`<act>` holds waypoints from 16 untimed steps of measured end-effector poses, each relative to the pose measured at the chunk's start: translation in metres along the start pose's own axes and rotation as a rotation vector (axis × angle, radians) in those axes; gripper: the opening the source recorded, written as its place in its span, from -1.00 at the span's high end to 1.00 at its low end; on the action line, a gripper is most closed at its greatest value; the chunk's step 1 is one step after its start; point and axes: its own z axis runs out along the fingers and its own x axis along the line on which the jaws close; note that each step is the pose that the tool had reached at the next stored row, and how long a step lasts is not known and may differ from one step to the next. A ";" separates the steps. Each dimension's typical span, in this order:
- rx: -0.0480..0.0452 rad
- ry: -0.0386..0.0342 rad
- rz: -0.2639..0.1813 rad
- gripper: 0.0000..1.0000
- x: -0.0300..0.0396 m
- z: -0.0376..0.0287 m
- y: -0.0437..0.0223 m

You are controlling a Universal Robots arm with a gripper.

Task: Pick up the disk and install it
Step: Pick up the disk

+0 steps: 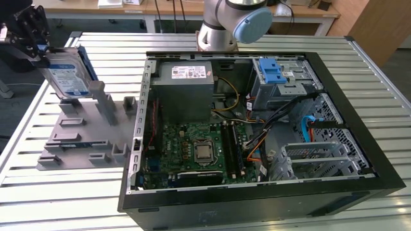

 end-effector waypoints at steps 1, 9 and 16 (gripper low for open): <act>0.0000 -0.0005 0.000 0.27 0.0000 -0.0008 0.0000; 0.0000 -0.0042 0.000 0.27 -0.0001 -0.0087 0.0002; -0.0001 -0.0073 0.000 0.27 -0.0003 -0.0168 0.0004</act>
